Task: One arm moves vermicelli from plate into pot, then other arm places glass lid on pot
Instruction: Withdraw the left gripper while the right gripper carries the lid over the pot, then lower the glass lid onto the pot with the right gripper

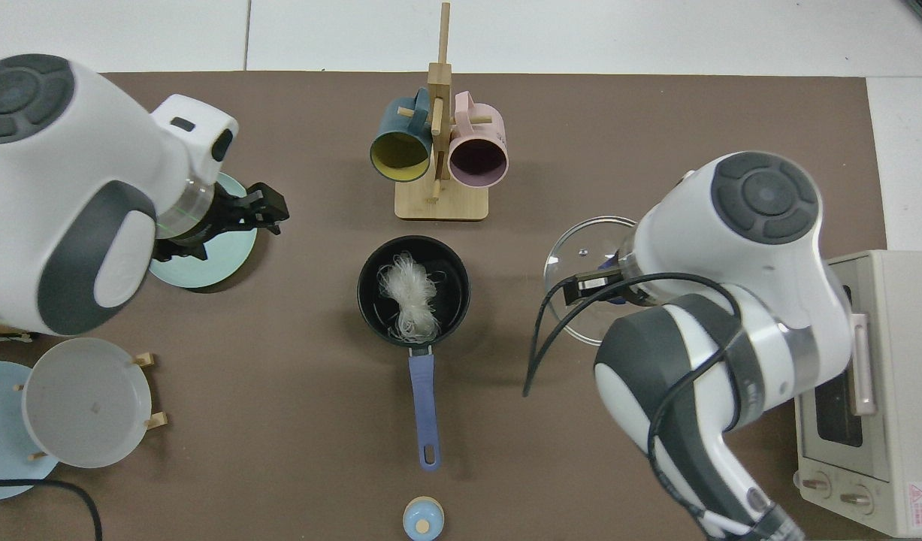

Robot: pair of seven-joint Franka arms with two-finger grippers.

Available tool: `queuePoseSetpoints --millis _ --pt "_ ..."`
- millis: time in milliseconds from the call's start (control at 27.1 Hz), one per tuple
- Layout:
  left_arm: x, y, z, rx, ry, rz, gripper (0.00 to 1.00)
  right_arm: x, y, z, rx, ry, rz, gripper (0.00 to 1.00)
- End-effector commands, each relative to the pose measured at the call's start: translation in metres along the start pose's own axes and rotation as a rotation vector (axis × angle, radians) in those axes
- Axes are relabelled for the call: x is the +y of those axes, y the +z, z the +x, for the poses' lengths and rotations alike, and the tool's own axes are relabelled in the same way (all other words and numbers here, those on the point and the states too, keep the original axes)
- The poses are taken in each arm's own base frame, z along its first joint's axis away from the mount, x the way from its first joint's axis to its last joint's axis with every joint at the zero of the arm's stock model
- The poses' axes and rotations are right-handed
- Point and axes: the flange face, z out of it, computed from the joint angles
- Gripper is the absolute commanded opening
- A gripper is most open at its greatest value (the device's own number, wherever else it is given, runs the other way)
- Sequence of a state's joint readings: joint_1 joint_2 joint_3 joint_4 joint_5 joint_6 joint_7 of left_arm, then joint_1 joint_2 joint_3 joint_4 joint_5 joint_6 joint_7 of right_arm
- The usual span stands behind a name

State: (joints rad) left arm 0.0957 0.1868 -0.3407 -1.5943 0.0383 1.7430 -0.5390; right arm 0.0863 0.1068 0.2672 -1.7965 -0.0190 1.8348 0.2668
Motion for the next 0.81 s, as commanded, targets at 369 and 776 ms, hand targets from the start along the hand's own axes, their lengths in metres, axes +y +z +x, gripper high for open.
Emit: queuePoseSetpoints --millis 369,776 --pt "-0.143 -0.080 -0.015 -0.037 0.208 -0.008 1.00 -0.184 0.003 -0.005 0.010 0.157 0.029 0.00" --pt "-0.126 -0.089 -0.019 0.001 0.265 -0.003 1.00 -0.247 0.041 0.028 0.035 0.247 0.052 0.00"
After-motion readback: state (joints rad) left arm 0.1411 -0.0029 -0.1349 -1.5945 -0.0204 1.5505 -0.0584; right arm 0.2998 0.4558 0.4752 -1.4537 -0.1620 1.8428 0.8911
